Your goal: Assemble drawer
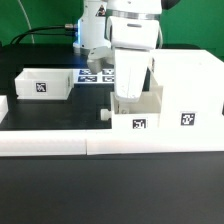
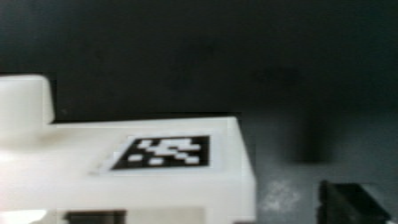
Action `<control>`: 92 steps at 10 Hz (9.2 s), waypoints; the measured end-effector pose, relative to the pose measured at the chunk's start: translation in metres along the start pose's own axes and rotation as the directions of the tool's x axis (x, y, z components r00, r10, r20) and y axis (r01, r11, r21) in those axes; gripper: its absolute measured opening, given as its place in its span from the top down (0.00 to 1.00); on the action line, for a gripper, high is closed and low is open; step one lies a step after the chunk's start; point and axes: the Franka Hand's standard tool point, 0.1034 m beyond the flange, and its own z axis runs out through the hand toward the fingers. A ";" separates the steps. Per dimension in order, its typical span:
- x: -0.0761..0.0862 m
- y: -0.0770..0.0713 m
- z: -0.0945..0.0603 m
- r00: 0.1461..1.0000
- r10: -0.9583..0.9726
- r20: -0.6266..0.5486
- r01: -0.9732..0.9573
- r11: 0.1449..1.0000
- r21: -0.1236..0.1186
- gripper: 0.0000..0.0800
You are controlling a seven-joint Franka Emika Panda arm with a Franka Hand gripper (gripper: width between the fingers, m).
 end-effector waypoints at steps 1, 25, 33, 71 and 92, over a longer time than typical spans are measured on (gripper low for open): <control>0.000 0.002 -0.006 1.000 0.001 0.001 -0.001 1.000 -0.003 0.22; -0.044 0.009 0.013 0.981 -0.110 -0.158 0.115 0.993 0.019 0.19; -0.003 0.015 0.009 0.978 -0.150 -0.148 0.158 0.986 0.046 0.19; -0.133 -0.109 -0.024 0.106 0.992 -0.074 -0.986 0.114 0.121 0.19; -0.118 -0.150 0.018 0.130 0.990 -0.049 -0.985 0.134 0.109 0.95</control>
Offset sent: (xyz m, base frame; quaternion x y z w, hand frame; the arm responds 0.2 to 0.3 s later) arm -0.0050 -0.0134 0.0262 0.0129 -0.0116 0.0052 0.9998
